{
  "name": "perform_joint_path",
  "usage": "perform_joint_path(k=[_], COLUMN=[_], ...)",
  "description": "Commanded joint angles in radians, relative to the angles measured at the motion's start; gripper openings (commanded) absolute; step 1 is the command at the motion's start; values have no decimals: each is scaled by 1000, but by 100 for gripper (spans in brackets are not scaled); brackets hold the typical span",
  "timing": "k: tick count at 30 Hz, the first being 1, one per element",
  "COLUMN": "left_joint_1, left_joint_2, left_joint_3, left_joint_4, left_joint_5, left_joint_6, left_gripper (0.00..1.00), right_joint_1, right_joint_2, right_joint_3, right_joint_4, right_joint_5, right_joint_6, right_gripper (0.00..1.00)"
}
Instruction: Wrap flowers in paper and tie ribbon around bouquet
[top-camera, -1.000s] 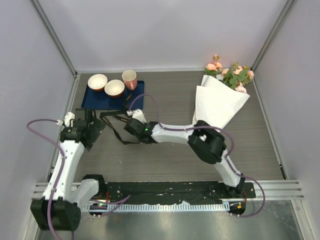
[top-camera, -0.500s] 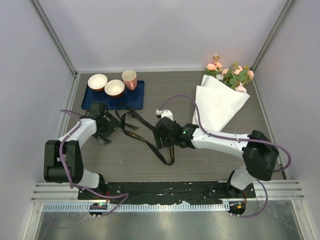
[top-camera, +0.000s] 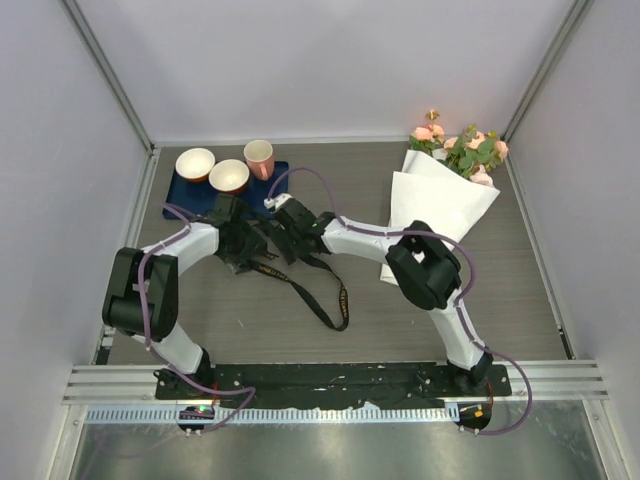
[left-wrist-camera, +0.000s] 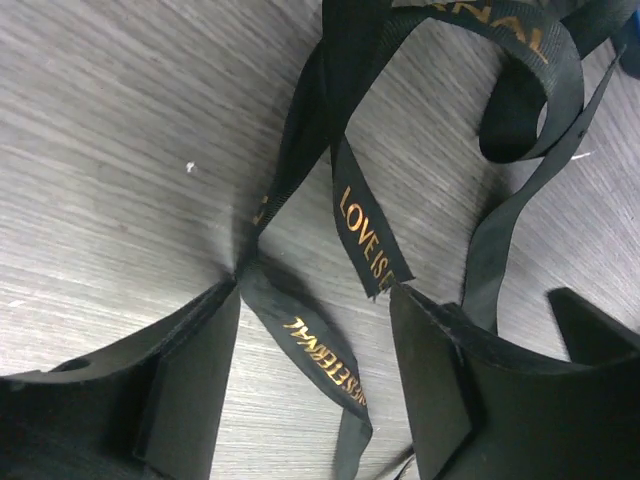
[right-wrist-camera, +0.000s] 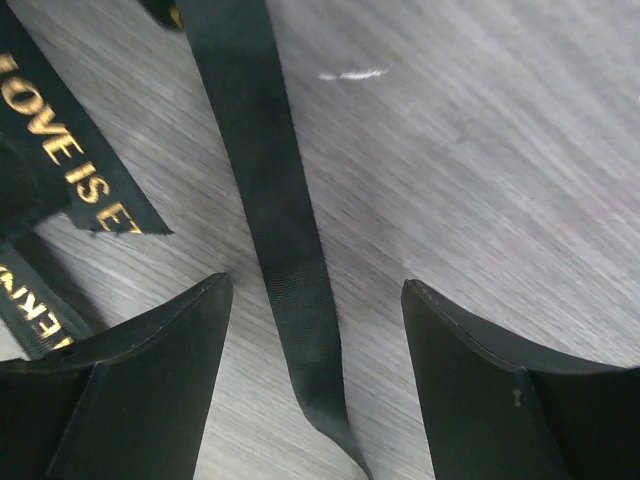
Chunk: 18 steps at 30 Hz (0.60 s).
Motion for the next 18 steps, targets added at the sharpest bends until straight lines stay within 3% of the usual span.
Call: perform_joint_path(k=[1,6,7,10,12,14,18], left_joint_1=[-6,-5,-6,-6,-6,-8,-6], left_joint_2=[94,35,19,-62,-140,-247,-466], left_joint_3=[-22,-85,-107,-128,-134,-143,-137], left_joint_4=[22,63,74,69,47,-2,-76], left_joint_5=[-60,-80,-80,-80,-83,-80,-67], left_joint_6=[-39,-32,-27,0,28,54,86], left_gripper=[59,29,16,0,0,0,0], right_joint_1=[16,8,-4,-17,-21,-27,-27], right_joint_2=[16,40,40,25,10,-18,-151], right_joint_3=[-3,-46,-54,-98,-152,-185,-277], right_joint_4=[60,90,94,103,147,179,154], right_joint_5=[37,40,15,-51,-117,-158,-90], right_joint_6=[-63,-23,12,78,116,168,254], right_gripper=[74,64,50,27,17,0,0])
